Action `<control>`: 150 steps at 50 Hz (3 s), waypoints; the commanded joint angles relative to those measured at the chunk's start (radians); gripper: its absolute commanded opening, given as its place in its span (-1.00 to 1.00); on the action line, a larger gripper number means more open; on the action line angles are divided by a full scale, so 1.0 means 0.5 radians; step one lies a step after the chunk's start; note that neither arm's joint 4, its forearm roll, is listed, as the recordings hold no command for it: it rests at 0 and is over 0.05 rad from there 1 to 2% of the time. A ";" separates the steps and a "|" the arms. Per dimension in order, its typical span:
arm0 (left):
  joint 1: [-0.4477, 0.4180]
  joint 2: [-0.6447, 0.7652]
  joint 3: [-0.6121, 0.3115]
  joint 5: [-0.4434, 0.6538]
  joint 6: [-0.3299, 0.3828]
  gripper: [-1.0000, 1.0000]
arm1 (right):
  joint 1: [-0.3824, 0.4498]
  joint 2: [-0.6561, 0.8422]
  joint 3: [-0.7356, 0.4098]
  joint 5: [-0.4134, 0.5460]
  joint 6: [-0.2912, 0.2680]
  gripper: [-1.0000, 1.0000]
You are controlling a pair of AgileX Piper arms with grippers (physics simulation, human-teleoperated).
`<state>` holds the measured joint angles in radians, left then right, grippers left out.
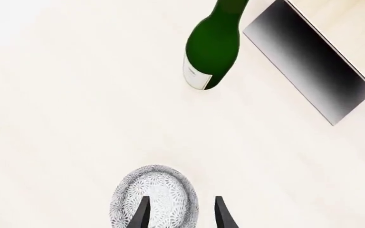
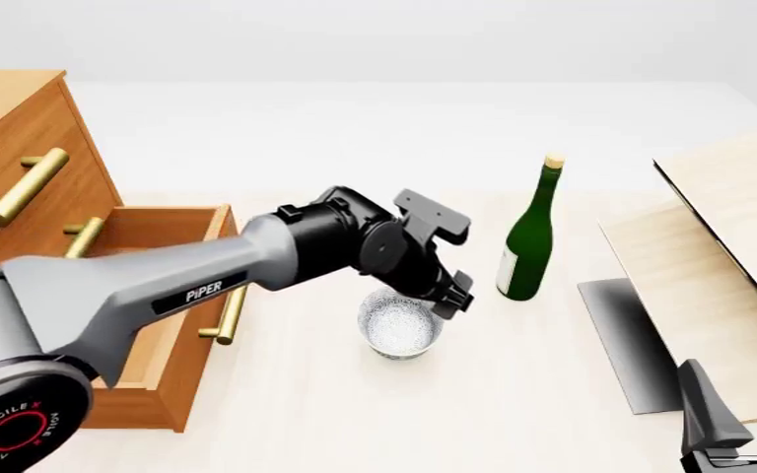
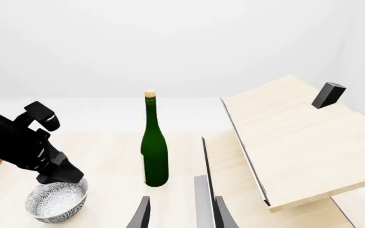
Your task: Put the bowl in the bottom drawer of the cabinet.
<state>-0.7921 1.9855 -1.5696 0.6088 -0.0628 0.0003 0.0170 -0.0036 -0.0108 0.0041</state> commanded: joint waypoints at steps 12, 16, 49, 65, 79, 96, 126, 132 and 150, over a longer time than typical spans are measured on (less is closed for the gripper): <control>-0.030 0.123 -0.102 0.029 -0.036 1.00 | 0.000 0.000 0.000 0.000 0.000 1.00; -0.031 0.157 -0.065 -0.031 -0.048 1.00 | 0.000 0.000 0.000 0.000 0.000 1.00; -0.048 0.295 0.001 -0.121 -0.144 1.00 | 0.001 0.000 0.000 0.000 0.000 1.00; -0.047 0.302 0.030 -0.126 -0.183 1.00 | 0.000 0.001 0.000 0.000 0.000 1.00; -0.058 0.306 0.077 -0.173 -0.215 1.00 | 0.000 0.000 0.000 0.000 0.000 1.00; -0.051 0.337 0.105 -0.222 -0.246 1.00 | 0.000 0.000 0.000 0.000 0.000 1.00; -0.036 0.362 0.112 -0.249 -0.276 1.00 | 0.000 0.001 0.000 0.000 0.000 1.00; -0.003 0.357 0.084 -0.231 -0.229 -1.00 | 0.000 0.000 0.000 0.000 0.000 1.00; -0.011 0.297 0.110 -0.256 -0.179 -1.00 | 0.000 0.000 0.000 0.000 0.000 1.00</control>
<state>-0.8024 2.1326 -1.5180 0.4894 -0.1702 0.0003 0.0170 -0.0036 -0.0108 0.0040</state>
